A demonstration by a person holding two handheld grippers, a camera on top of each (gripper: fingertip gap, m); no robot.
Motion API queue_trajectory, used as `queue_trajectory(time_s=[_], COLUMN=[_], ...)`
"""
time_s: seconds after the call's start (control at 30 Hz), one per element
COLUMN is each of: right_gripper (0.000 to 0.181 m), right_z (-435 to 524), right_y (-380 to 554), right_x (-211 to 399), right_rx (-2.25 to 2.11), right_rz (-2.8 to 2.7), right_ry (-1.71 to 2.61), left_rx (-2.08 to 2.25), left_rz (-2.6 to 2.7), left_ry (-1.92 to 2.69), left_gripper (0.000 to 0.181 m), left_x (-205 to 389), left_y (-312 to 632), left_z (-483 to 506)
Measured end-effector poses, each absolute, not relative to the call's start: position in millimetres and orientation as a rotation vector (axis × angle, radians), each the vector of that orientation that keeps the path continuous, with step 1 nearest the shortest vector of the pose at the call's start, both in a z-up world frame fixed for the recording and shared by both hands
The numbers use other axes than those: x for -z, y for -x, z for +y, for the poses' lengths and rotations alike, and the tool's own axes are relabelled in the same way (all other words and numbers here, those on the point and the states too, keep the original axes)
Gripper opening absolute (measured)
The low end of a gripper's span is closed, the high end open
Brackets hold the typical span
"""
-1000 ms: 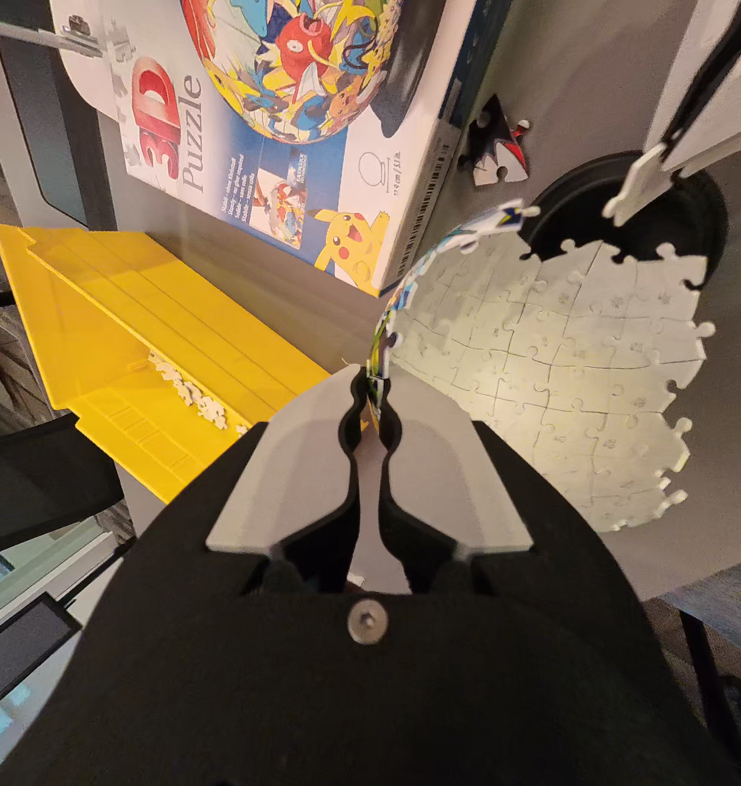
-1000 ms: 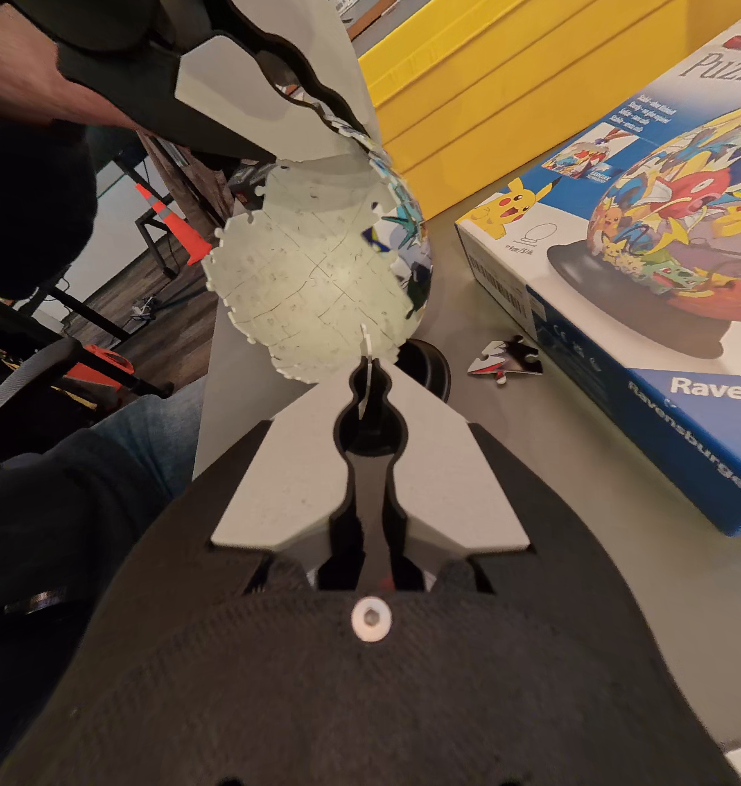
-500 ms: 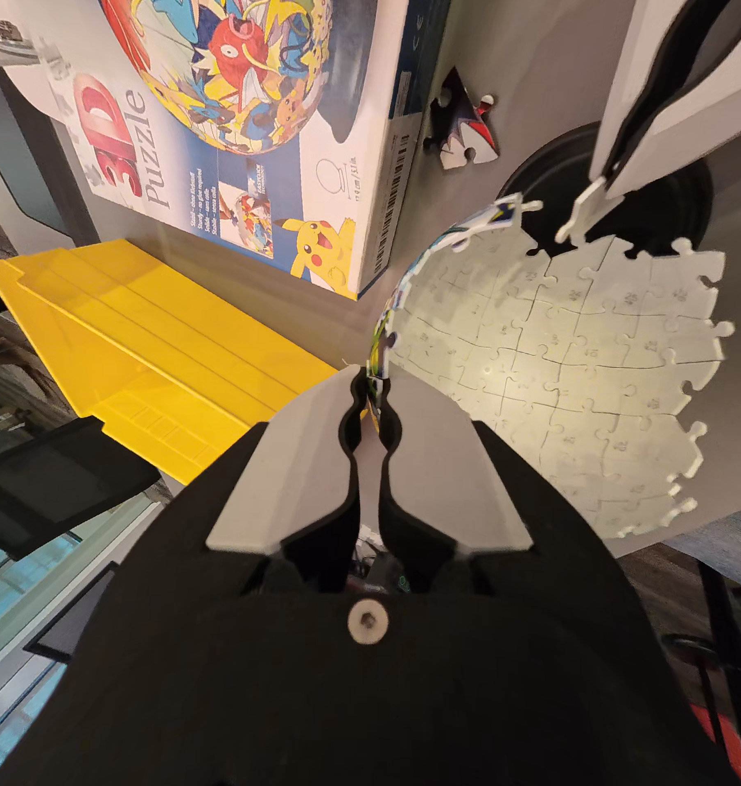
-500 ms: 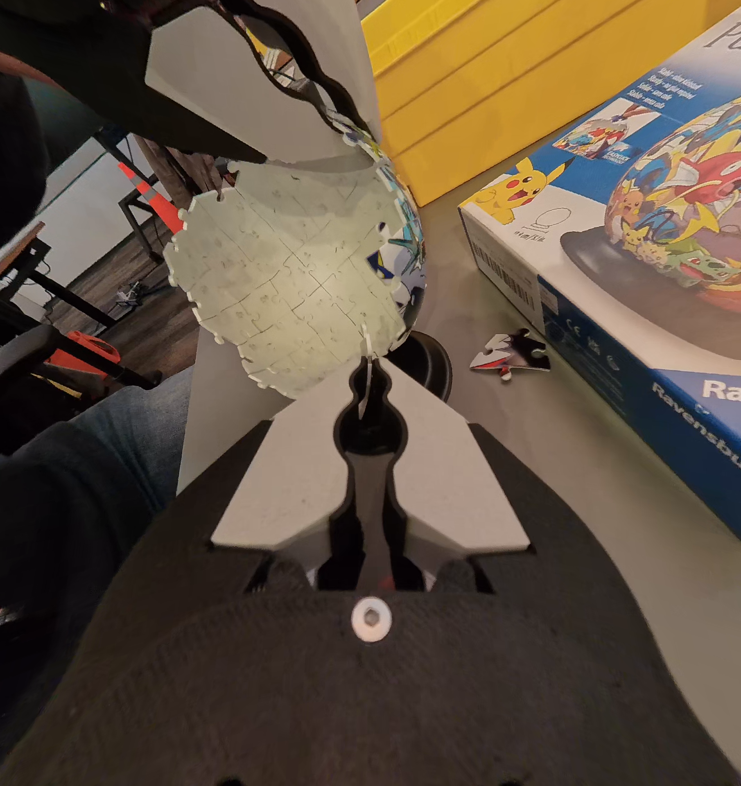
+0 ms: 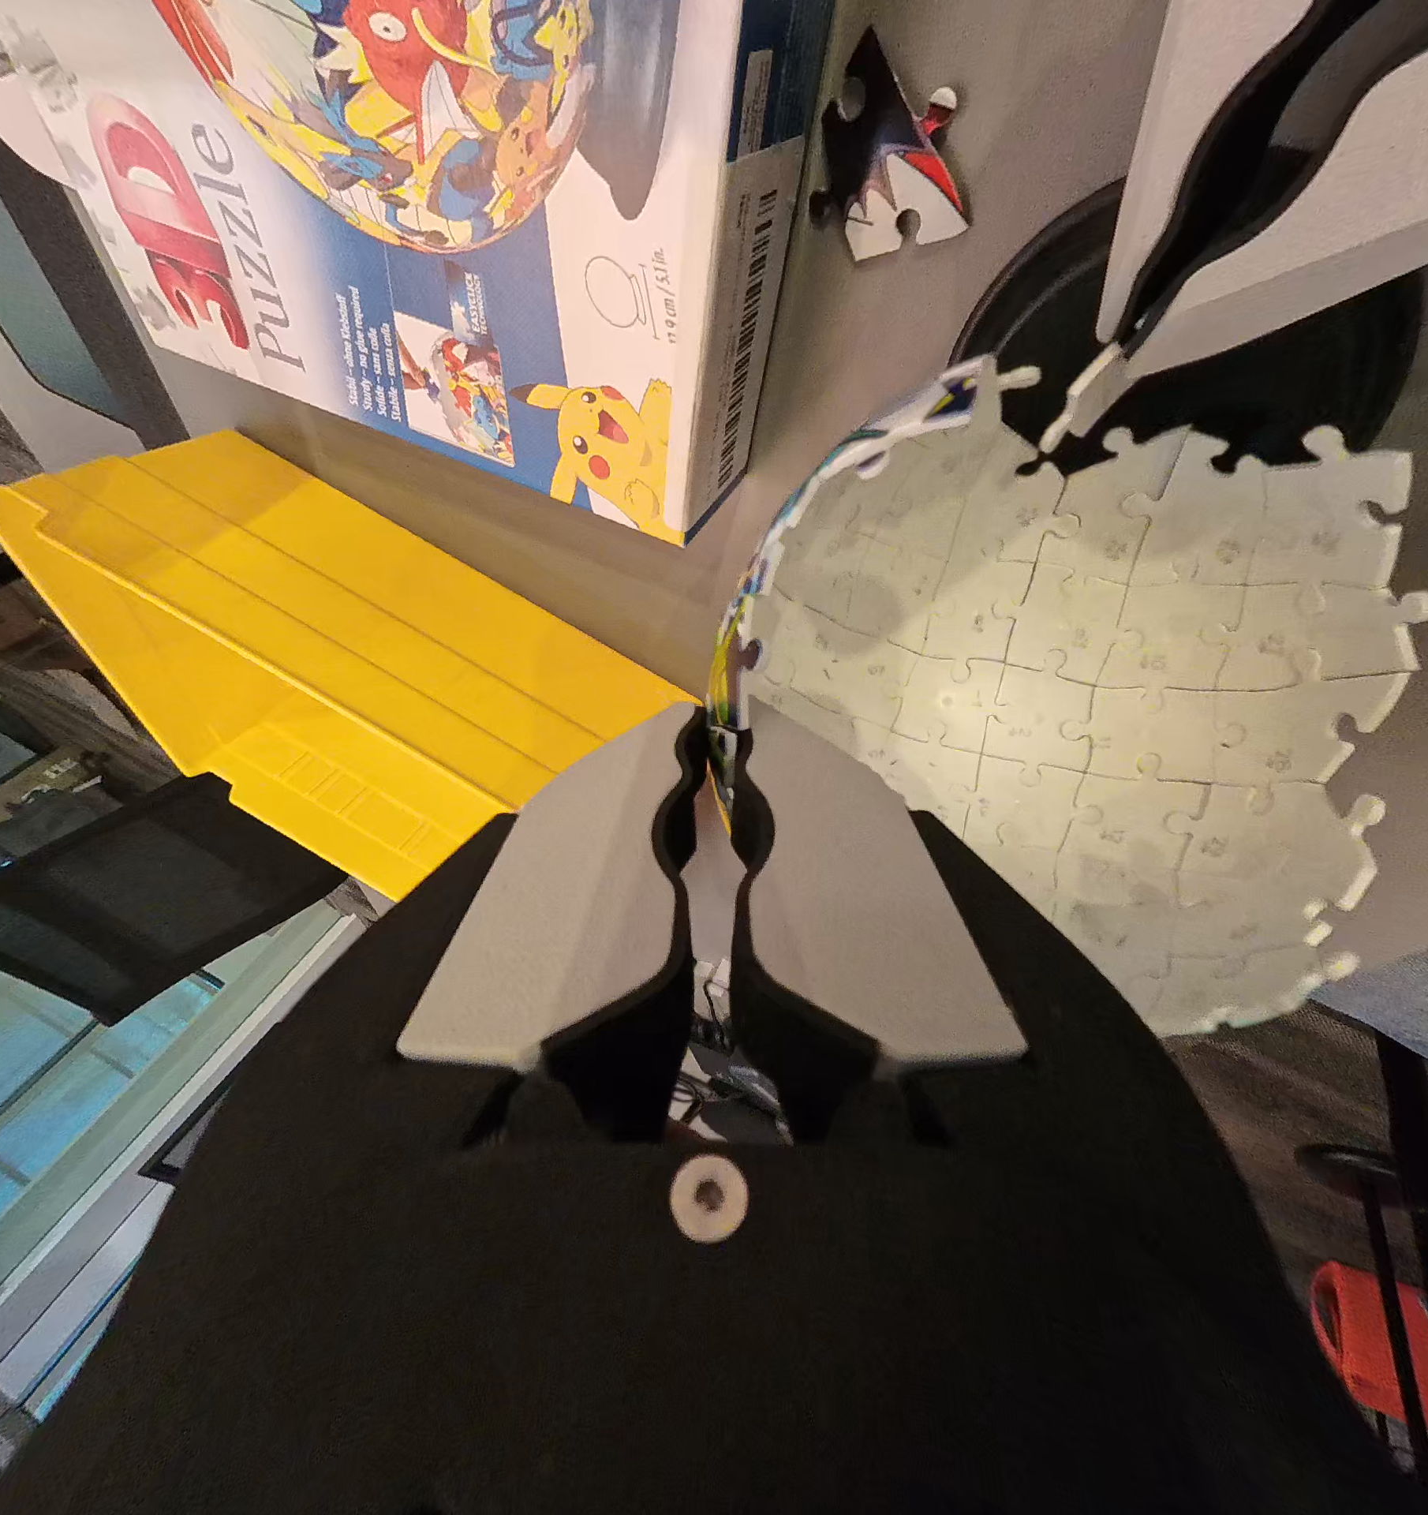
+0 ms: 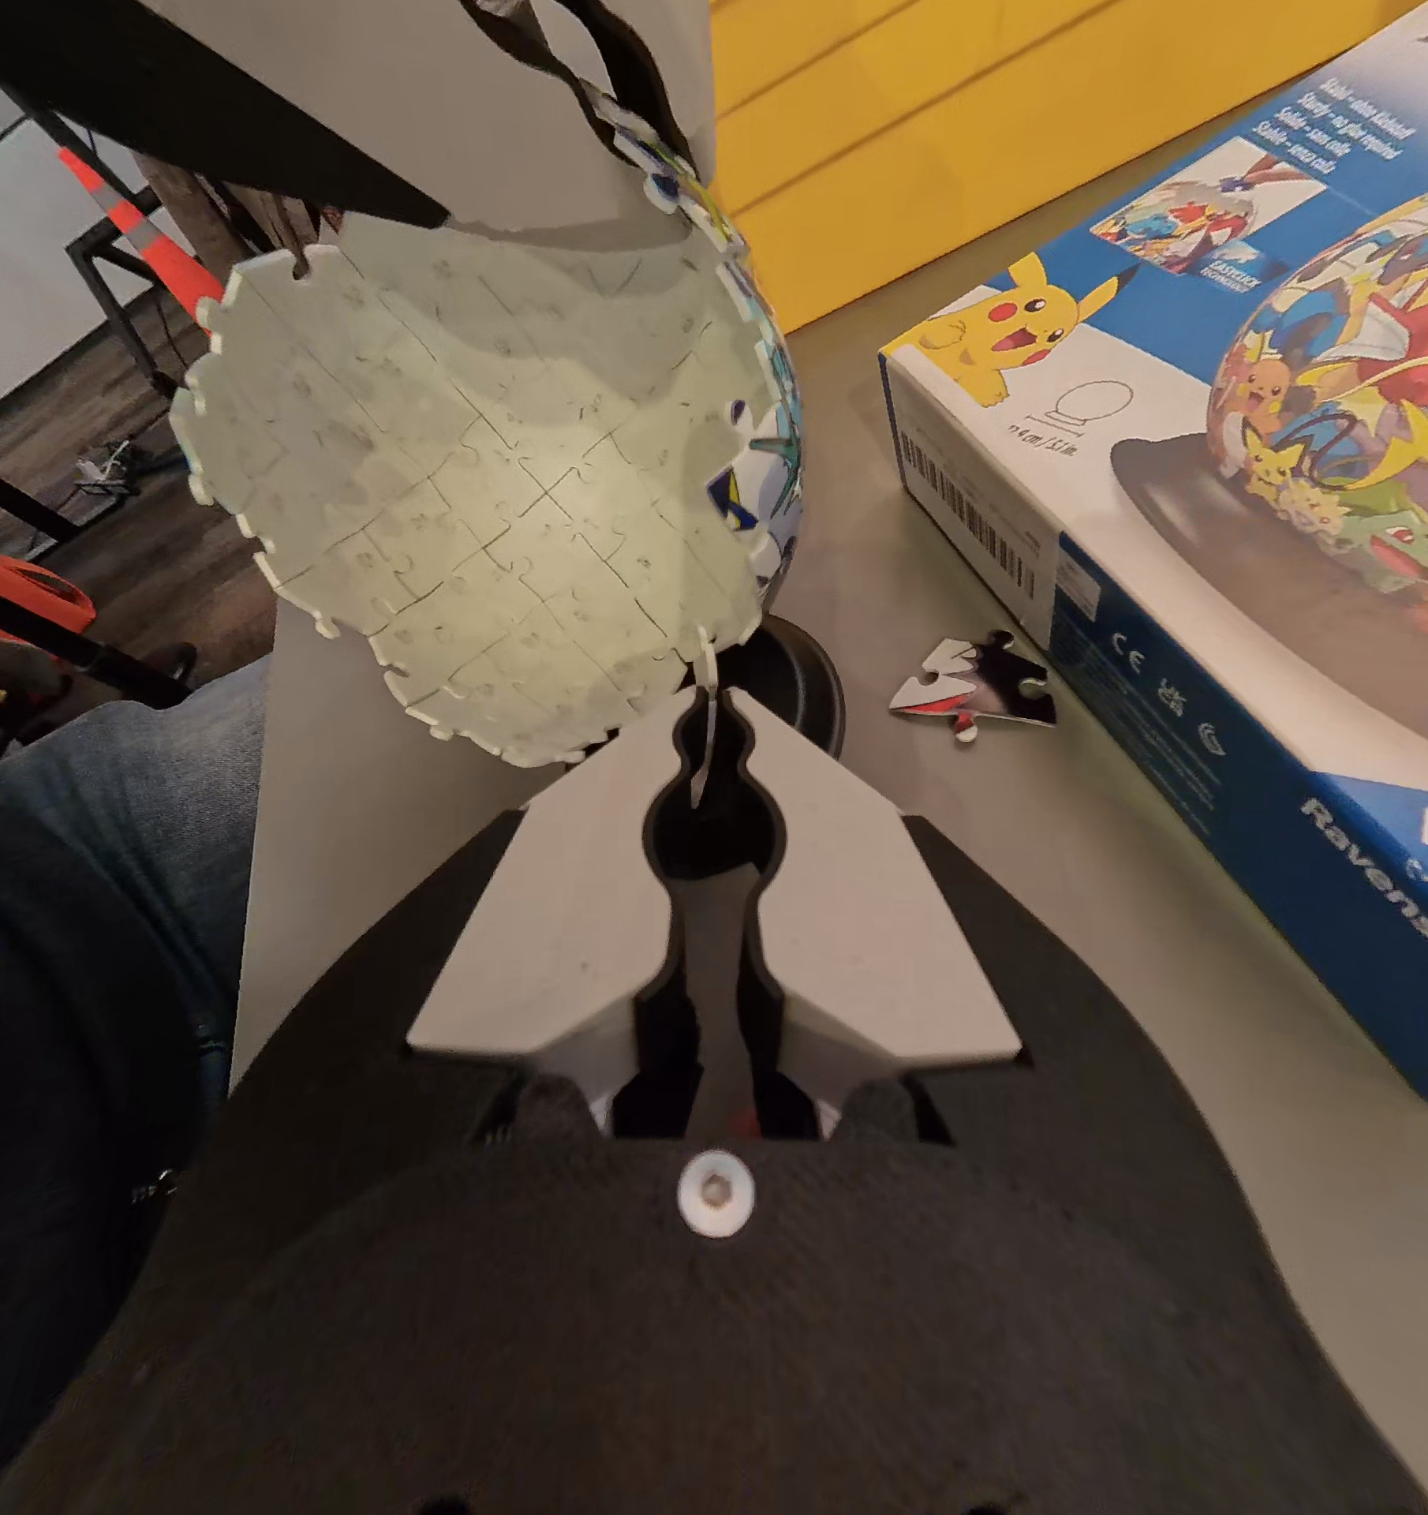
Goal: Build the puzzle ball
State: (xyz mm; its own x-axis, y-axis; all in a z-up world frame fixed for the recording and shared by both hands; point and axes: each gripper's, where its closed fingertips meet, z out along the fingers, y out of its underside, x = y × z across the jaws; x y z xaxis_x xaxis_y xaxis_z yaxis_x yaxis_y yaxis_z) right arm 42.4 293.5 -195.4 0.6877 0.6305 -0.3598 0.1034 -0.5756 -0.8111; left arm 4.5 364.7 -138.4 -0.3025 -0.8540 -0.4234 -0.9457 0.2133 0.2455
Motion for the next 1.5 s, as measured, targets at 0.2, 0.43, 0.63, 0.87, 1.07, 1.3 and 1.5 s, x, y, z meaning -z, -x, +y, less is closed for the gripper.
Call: queue_trajectory(time_s=[0.2, 0.43, 0.63, 0.87, 1.07, 1.3, 1.5], right_gripper=[0.0, 0.0, 0.0, 0.0, 0.0, 0.0, 0.0], right_z=[294.2, 295.4, 295.9, 294.5, 291.8, 290.9, 291.1], right_y=[-41.5, -37.5, -36.5, -36.8, -37.7, -38.8, -35.9], right_x=[199.9, 200.5, 202.1, 199.1, 196.2, 188.2, 191.8], right_rx=[-0.794, -0.79, -0.769, -0.789, -0.796, -0.747, -0.751], right_rz=[-0.587, -0.61, -0.611, -0.611, -0.629, -0.667, -0.693], right_ry=[2.106, 2.105, 2.108, 2.091, 2.068, 2.049, 2.059], left_rx=[-0.723, -0.734, -0.741, -0.717, -0.715, -0.742, -0.774], left_rz=[2.318, 2.321, 2.316, 2.308, 2.313, 2.343, 2.364], left_ry=[1.736, 1.739, 1.746, 1.768, 1.766, 1.746, 1.736], left_gripper=[0.003, 0.003, 0.003, 0.003, 0.003, 0.003, 0.003], left_x=[139.3, 139.0, 139.2, 140.0, 141.0, 141.5, 142.9], left_y=[-2.7, -2.7, 0.9, 2.5, 3.0, 1.1, 0.0], left_z=[364.5, 364.9, 365.4, 366.5, 367.4, 366.9, 367.9])
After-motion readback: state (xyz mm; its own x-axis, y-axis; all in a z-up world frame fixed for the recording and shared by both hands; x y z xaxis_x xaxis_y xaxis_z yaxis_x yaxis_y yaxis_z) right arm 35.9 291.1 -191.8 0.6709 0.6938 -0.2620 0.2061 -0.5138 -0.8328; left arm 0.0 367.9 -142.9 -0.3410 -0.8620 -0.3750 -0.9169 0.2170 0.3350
